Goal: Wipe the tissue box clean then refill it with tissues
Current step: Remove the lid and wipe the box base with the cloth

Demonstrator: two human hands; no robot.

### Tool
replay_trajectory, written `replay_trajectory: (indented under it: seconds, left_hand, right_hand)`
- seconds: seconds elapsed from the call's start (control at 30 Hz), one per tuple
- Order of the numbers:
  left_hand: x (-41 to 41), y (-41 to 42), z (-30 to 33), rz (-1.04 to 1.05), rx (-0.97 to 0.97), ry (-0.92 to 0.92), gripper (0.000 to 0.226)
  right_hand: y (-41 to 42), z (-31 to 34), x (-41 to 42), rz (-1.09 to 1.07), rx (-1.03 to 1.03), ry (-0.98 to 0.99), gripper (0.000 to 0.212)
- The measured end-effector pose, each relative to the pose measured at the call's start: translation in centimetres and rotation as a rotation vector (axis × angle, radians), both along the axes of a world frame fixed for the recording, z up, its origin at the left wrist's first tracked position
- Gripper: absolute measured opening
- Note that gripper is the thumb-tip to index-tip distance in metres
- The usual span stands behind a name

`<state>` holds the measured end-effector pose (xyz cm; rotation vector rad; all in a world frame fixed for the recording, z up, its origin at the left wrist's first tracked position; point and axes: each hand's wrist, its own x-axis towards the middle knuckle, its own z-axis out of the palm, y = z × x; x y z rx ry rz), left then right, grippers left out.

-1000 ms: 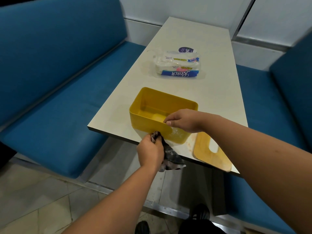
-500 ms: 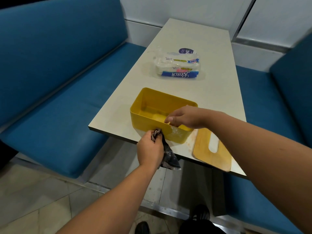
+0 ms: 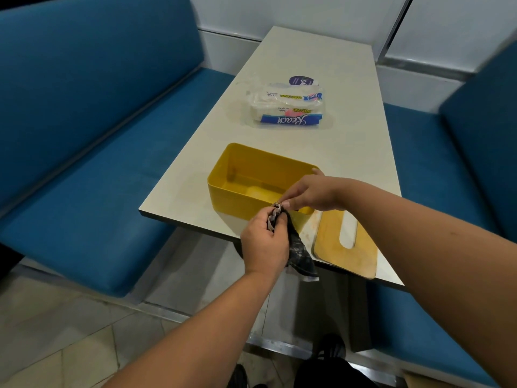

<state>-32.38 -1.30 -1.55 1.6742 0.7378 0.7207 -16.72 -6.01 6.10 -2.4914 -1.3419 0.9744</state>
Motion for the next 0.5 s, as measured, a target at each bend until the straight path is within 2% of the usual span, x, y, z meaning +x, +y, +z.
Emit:
replay_trajectory:
  seconds: [0.23,0.37,0.5]
  left_hand:
    - [-0.2,0.6,-0.3,0.061,-0.027,-0.001,0.006]
    - [0.0,-0.2,-0.1,-0.052,0.016,0.02,0.01]
    - [-0.3,0.5,-0.5,0.034,-0.042,-0.014,0.007]
  right_hand:
    - [0.0,-0.1,-0.1,-0.036,0.013,0.013,0.03]
    - [-0.1,-0.2,-0.1,-0.056,0.035,0.029,0.026]
    - [0.2,-0.3,-0.3,-0.061,0.024,0.009,0.027]
